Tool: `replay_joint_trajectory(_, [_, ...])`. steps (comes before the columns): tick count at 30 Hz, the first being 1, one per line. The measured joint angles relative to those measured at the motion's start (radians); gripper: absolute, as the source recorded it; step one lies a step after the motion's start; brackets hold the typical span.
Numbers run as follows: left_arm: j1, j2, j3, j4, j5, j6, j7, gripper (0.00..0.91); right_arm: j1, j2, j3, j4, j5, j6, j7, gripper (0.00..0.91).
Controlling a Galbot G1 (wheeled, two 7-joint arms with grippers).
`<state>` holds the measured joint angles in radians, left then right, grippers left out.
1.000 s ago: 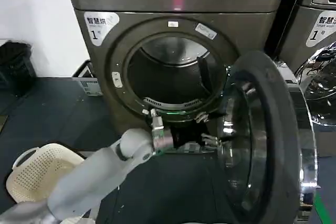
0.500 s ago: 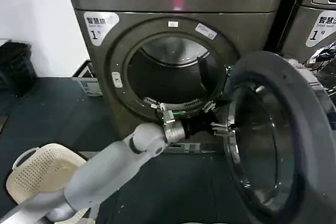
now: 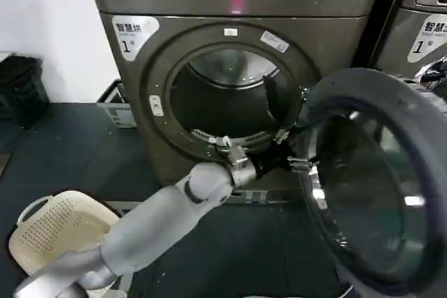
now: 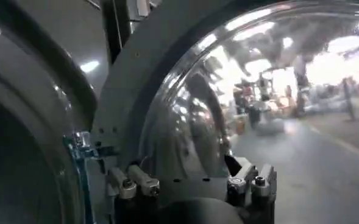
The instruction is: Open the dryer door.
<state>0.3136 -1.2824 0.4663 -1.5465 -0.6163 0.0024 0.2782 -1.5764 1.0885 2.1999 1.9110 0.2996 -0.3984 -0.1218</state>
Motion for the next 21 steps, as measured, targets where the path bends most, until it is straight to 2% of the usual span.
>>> replay_joint_trajectory(14, [-0.039, -0.126, 0.035, 0.112, 0.064, -0.041, -0.054, 0.907, -0.027, 0.003, 0.056, -0.031, 0.002, 0.015, -0.003, 0.907])
replay_joint_trajectory(21, [-0.034, -0.113, 0.038, 0.116, 0.081, -0.070, -0.057, 0.907, -0.027, 0.001, 0.062, -0.045, 0.002, 0.023, -0.004, 0.907])
